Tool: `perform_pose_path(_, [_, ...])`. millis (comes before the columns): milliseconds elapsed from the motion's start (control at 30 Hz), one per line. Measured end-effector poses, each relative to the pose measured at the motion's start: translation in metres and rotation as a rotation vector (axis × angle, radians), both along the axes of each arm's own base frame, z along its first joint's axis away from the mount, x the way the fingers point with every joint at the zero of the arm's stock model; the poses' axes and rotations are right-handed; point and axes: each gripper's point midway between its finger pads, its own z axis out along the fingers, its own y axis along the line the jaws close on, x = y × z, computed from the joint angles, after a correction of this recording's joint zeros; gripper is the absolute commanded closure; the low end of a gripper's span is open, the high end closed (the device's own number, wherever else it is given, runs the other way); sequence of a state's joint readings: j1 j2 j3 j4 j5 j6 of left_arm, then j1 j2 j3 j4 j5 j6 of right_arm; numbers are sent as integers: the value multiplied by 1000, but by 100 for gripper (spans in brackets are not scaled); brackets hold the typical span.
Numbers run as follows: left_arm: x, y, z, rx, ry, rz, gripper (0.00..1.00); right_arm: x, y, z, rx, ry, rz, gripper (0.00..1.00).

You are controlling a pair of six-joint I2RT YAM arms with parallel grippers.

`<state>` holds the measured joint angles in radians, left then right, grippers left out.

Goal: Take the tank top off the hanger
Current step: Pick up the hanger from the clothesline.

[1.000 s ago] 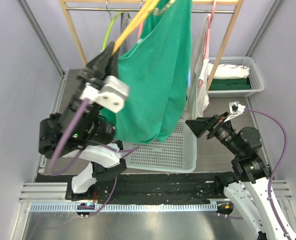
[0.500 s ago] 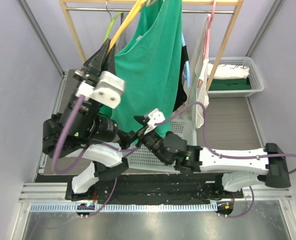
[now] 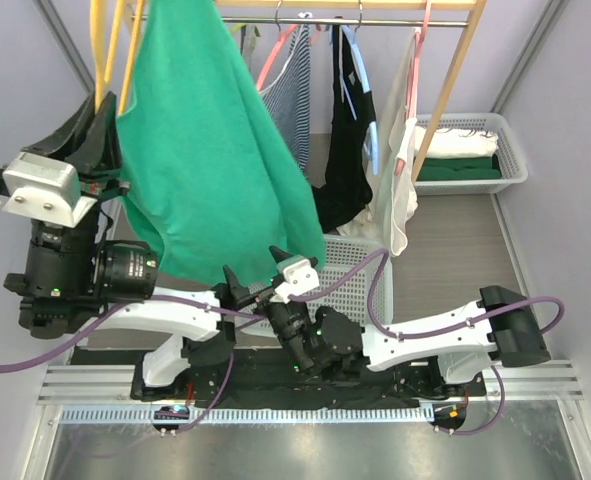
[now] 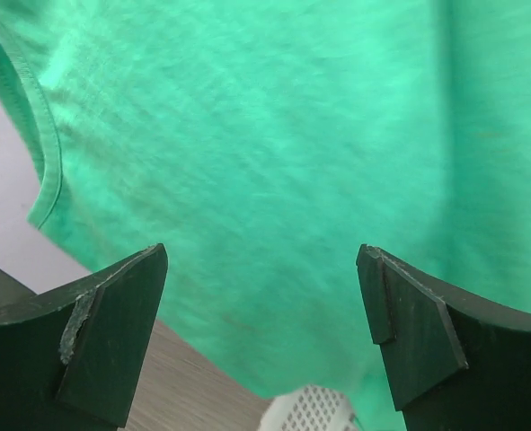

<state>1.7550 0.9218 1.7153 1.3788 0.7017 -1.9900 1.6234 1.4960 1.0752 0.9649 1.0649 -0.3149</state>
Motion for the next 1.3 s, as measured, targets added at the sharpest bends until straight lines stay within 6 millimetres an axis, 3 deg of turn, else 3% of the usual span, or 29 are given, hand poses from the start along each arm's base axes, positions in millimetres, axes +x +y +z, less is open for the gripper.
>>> perform_pose_path(333, [5, -51, -41, 34, 113, -28, 99, -19, -47, -35, -49, 88, -126, 0])
perform_pose_path(467, [0, -59, -45, -75, 136, -62, 99, -30, -64, -52, -68, 137, -154, 0])
perform_pose_path(667, [-11, -34, -31, -269, 111, -107, 99, -54, -70, -59, -77, 172, -128, 0])
perform_pose_path(933, [-16, 11, -53, -431, 196, -226, 99, -103, -56, -52, -127, 146, -9, 0])
perform_pose_path(1067, [-15, 17, -70, -456, 271, -305, 99, -128, -47, -48, -185, 138, 20, 0])
perform_pose_path(1300, [-18, 2, -101, -435, 411, -457, 100, -160, -33, -41, -275, 116, 47, 0])
